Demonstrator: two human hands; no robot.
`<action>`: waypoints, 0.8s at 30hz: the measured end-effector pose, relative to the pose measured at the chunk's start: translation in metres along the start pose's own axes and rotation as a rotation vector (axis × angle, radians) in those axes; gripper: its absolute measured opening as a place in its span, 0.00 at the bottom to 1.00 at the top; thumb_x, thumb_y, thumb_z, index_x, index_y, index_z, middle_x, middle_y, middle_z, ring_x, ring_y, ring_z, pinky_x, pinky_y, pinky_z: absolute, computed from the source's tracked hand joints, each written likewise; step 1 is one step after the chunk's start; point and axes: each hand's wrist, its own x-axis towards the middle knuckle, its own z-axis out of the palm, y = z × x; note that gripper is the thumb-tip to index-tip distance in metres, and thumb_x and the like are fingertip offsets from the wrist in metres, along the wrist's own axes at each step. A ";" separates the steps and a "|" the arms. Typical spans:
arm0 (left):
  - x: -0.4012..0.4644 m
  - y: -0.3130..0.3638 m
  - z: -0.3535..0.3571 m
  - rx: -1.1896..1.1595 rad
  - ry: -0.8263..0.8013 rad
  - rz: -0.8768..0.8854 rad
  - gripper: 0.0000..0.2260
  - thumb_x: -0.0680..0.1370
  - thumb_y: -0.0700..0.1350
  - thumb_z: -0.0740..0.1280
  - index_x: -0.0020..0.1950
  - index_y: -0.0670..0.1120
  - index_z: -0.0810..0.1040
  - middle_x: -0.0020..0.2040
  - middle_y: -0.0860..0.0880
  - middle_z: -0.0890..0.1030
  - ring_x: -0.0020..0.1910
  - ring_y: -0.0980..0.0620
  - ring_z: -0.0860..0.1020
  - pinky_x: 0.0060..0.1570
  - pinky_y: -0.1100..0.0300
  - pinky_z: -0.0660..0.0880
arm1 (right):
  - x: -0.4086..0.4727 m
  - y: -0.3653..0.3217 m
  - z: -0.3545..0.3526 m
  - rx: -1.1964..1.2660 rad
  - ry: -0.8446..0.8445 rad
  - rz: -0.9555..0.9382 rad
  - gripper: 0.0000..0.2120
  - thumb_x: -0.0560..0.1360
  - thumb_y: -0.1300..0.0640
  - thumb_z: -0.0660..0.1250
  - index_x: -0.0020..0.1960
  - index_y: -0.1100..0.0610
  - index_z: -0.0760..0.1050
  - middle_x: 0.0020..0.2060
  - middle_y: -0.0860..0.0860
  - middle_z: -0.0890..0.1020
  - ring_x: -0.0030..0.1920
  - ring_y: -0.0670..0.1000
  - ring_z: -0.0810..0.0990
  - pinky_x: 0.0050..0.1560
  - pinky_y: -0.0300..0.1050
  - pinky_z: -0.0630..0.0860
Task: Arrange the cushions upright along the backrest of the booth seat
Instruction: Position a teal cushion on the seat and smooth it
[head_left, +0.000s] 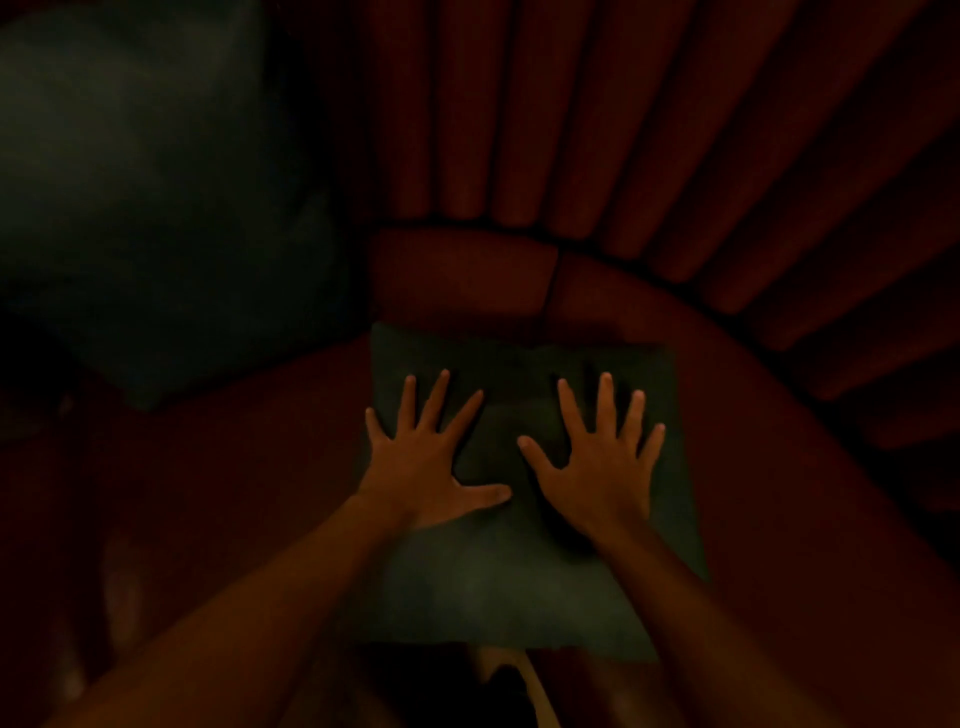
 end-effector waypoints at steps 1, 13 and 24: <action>0.002 0.001 0.004 -0.010 -0.007 0.000 0.52 0.60 0.85 0.54 0.77 0.69 0.33 0.80 0.56 0.29 0.77 0.43 0.28 0.70 0.24 0.42 | 0.001 0.004 0.006 0.017 -0.021 0.012 0.41 0.73 0.20 0.42 0.80 0.34 0.36 0.83 0.50 0.37 0.81 0.62 0.34 0.77 0.71 0.39; 0.022 -0.004 0.020 -0.074 -0.039 -0.026 0.53 0.61 0.84 0.58 0.76 0.69 0.33 0.78 0.59 0.27 0.77 0.47 0.26 0.69 0.23 0.40 | 0.017 0.007 0.036 0.037 0.041 0.006 0.40 0.74 0.22 0.46 0.82 0.38 0.49 0.83 0.54 0.49 0.81 0.66 0.44 0.75 0.75 0.46; 0.049 -0.008 0.027 -0.050 -0.262 -0.065 0.55 0.60 0.84 0.58 0.72 0.70 0.25 0.73 0.59 0.19 0.73 0.45 0.20 0.68 0.23 0.36 | 0.030 0.008 0.055 -0.007 0.012 -0.004 0.41 0.75 0.23 0.46 0.83 0.39 0.46 0.83 0.55 0.47 0.81 0.67 0.42 0.75 0.76 0.46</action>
